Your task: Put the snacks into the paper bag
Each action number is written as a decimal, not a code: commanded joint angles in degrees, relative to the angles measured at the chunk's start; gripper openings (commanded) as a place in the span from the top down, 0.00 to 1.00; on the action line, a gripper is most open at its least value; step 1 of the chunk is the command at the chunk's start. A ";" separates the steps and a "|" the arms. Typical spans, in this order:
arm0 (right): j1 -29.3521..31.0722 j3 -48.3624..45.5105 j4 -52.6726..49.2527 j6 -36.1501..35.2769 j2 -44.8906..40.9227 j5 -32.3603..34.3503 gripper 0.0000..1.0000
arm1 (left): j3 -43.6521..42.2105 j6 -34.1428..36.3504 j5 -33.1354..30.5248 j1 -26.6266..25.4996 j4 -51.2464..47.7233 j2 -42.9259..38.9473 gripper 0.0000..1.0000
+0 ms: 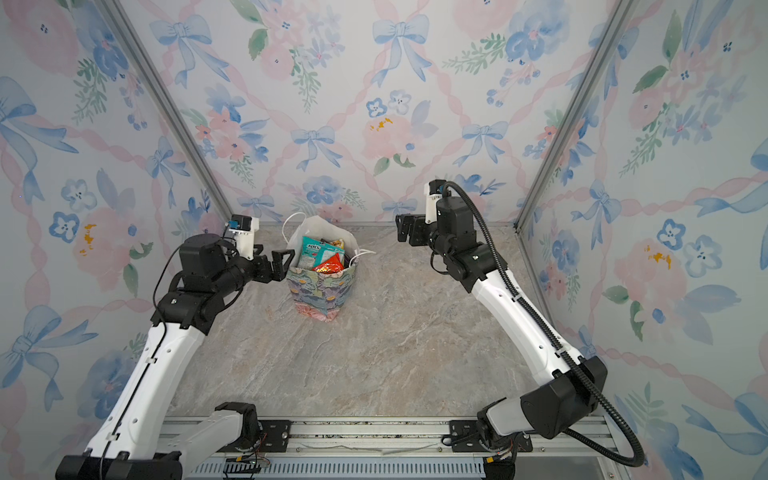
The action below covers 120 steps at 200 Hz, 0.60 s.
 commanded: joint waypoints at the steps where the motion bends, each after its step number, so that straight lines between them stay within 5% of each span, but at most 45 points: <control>1: -1.79 -7.61 4.65 -1.07 -4.40 5.43 0.03 | -7.48 -3.33 -5.09 -0.24 11.60 -7.81 0.02; 61: -5.07 -34.48 15.53 -9.26 -15.28 15.18 0.04 | -37.56 -11.96 -20.86 -0.17 39.29 -26.60 0.02; 120: -9.15 -53.19 36.58 -16.32 -14.92 24.03 0.03 | -49.43 -9.90 -31.03 -0.17 47.74 -21.53 0.02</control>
